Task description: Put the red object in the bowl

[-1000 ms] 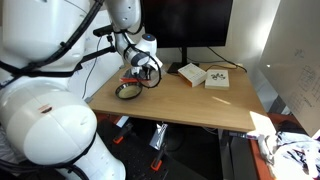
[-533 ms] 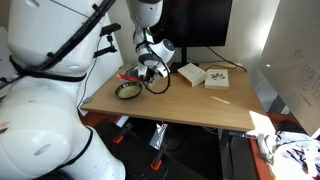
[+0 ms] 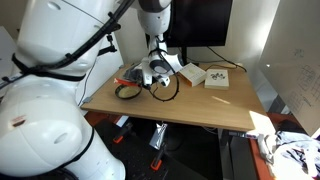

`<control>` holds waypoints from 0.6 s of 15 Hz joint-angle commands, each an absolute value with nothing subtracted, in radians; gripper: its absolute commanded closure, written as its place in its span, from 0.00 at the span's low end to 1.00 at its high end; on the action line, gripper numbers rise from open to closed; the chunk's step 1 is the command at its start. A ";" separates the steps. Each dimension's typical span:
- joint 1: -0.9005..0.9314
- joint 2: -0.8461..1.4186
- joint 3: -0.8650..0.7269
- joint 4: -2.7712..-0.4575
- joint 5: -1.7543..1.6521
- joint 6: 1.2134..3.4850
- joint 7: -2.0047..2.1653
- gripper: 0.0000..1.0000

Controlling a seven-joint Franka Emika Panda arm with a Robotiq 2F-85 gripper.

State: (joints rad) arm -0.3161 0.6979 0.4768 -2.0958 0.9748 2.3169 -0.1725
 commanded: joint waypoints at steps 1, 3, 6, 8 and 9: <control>-0.174 0.691 0.344 -2.030 1.000 2.184 -0.178 1.00; -0.120 0.727 0.294 -1.965 0.980 2.094 -0.176 1.00; -0.049 0.777 0.236 -1.871 0.956 1.990 -0.160 1.00; -0.014 0.823 0.211 -1.800 0.930 1.926 -0.146 1.00; 0.000 0.849 0.204 -1.763 0.916 1.895 -0.139 1.00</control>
